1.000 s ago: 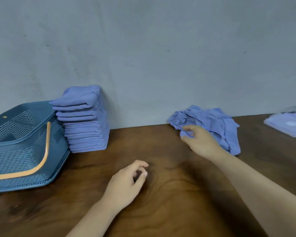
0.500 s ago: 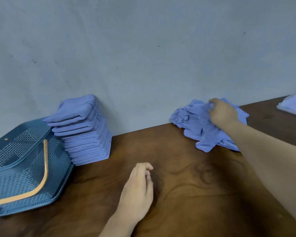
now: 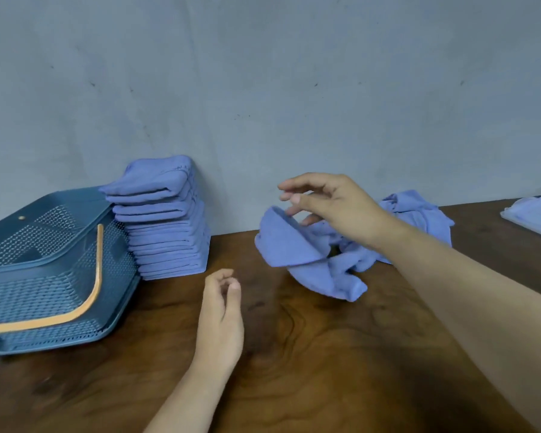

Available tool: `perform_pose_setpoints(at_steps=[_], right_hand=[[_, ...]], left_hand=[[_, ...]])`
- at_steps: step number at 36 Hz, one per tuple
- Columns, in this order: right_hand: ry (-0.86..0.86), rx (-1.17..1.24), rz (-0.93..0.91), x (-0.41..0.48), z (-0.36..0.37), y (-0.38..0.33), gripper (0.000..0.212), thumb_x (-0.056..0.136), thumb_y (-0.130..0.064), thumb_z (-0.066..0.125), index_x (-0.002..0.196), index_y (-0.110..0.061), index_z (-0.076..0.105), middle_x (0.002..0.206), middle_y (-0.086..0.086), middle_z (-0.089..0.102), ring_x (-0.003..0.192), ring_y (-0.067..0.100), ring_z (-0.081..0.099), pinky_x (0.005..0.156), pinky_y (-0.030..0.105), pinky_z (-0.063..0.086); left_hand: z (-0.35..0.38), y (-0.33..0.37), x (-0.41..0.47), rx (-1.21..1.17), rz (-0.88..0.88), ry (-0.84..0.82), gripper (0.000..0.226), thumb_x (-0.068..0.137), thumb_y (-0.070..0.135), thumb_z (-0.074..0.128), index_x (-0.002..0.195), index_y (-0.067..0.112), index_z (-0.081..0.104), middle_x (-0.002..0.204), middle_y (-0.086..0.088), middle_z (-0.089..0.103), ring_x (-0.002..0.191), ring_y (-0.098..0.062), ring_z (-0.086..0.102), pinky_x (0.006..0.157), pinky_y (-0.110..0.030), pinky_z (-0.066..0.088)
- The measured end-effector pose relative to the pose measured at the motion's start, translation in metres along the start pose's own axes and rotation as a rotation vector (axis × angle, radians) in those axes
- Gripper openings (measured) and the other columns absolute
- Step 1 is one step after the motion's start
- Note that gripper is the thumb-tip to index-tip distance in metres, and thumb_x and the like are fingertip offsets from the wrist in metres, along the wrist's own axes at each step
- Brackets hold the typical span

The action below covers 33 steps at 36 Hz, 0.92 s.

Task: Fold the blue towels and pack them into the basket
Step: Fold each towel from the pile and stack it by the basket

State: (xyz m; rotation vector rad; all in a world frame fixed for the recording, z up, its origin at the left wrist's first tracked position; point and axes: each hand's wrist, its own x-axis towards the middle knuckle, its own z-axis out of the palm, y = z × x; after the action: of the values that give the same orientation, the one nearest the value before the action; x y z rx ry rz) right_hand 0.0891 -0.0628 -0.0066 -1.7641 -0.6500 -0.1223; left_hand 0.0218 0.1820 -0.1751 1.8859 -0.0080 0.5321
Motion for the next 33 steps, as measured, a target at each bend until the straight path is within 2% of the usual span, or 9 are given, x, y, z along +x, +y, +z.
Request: perform_pose_setpoints(at_steps=[4, 10, 16, 21, 25, 27, 29, 31, 33], right_hand=[[0.098, -0.074, 0.080, -0.004, 0.007, 0.016, 0.018, 0.104, -0.020, 0.066, 0.118, -0.029, 0.075, 0.118, -0.002, 0.076, 0.097, 0.015, 0.075, 0.074, 0.029, 0.059], [0.048, -0.112, 0.211, -0.031, 0.018, 0.063, 0.026, 0.103, -0.009, 0.066, 0.120, -0.025, 0.075, 0.106, -0.008, 0.079, 0.098, 0.022, 0.072, 0.074, 0.025, 0.055], [0.067, -0.241, 0.246, -0.065, 0.031, 0.103, 0.029, 0.102, -0.011, 0.065, 0.122, -0.030, 0.073, 0.120, -0.020, 0.073, 0.106, -0.005, 0.067, 0.094, 0.018, 0.049], [0.103, -0.791, 0.164, -0.091, 0.022, 0.129, 0.033, 0.101, -0.030, 0.066, 0.134, -0.032, 0.066, 0.135, -0.019, 0.061, 0.126, 0.012, 0.052, 0.099, 0.038, 0.049], [0.185, -0.880, 0.459, -0.098, 0.004, 0.133, 0.062, 0.097, -0.064, 0.056, 0.151, -0.034, 0.048, 0.153, -0.007, 0.050, 0.140, 0.027, 0.044, 0.105, 0.048, 0.047], [0.151, -0.921, 0.582, -0.101, -0.003, 0.137, 0.076, 0.093, -0.078, 0.049, 0.155, -0.034, 0.043, 0.154, -0.006, 0.050, 0.143, 0.027, 0.042, 0.107, 0.051, 0.044], [0.121, -0.896, 0.605, -0.102, -0.005, 0.139, 0.080, 0.088, -0.085, 0.046, 0.149, -0.034, 0.050, 0.144, -0.009, 0.058, 0.138, 0.025, 0.045, 0.107, 0.051, 0.043], [0.109, -0.865, 0.559, -0.101, -0.003, 0.138, 0.072, 0.085, -0.088, 0.045, 0.133, -0.037, 0.061, 0.126, -0.015, 0.065, 0.128, 0.021, 0.053, 0.103, 0.050, 0.044], [0.085, -0.830, 0.514, -0.099, 0.001, 0.136, 0.069, 0.086, -0.086, 0.050, 0.135, -0.040, 0.062, 0.125, -0.020, 0.065, 0.129, 0.016, 0.054, 0.108, 0.050, 0.043]], left_hand=[[-0.005, 0.006, -0.002, -0.165, -0.053, 0.061, 0.038, 0.101, 0.070, 0.035, 0.128, 0.051, 0.053, 0.126, 0.030, 0.060, 0.125, 0.006, 0.056, 0.100, -0.020, 0.043], [-0.004, 0.003, -0.001, -0.111, -0.046, 0.006, 0.043, 0.101, 0.070, 0.035, 0.128, 0.045, 0.057, 0.132, 0.026, 0.062, 0.129, 0.002, 0.056, 0.106, -0.024, 0.042], [0.000, -0.004, 0.002, 0.193, -0.020, -0.182, 0.033, 0.105, 0.053, 0.051, 0.134, 0.037, 0.056, 0.133, 0.025, 0.057, 0.129, 0.000, 0.052, 0.111, -0.033, 0.047], [0.000, 0.002, 0.001, 0.548, -0.009, -0.252, 0.057, 0.103, 0.056, 0.051, 0.153, 0.030, 0.046, 0.149, 0.018, 0.052, 0.140, -0.012, 0.046, 0.115, -0.034, 0.038], [-0.007, 0.006, 0.005, 0.542, -0.094, -0.296, 0.049, 0.098, 0.067, 0.050, 0.140, 0.041, 0.057, 0.118, 0.022, 0.069, 0.113, 0.000, 0.061, 0.098, -0.033, 0.053], [-0.011, 0.006, 0.008, 0.452, -0.124, -0.333, 0.047, 0.093, 0.076, 0.048, 0.110, 0.038, 0.071, 0.092, 0.023, 0.073, 0.088, 0.005, 0.066, 0.078, -0.028, 0.054], [-0.013, 0.005, 0.006, 0.358, -0.121, -0.361, 0.060, 0.094, 0.075, 0.047, 0.080, 0.020, 0.063, 0.067, 0.014, 0.064, 0.064, 0.000, 0.059, 0.066, -0.033, 0.048], [-0.014, 0.004, 0.005, 0.329, -0.126, -0.349, 0.058, 0.098, 0.069, 0.051, 0.076, 0.016, 0.061, 0.066, 0.005, 0.065, 0.062, -0.008, 0.060, 0.067, -0.040, 0.049], [-0.012, 0.003, 0.007, 0.329, -0.147, -0.296, 0.039, 0.097, 0.068, 0.057, 0.092, 0.032, 0.072, 0.082, 0.014, 0.074, 0.079, -0.002, 0.069, 0.073, -0.034, 0.053]])
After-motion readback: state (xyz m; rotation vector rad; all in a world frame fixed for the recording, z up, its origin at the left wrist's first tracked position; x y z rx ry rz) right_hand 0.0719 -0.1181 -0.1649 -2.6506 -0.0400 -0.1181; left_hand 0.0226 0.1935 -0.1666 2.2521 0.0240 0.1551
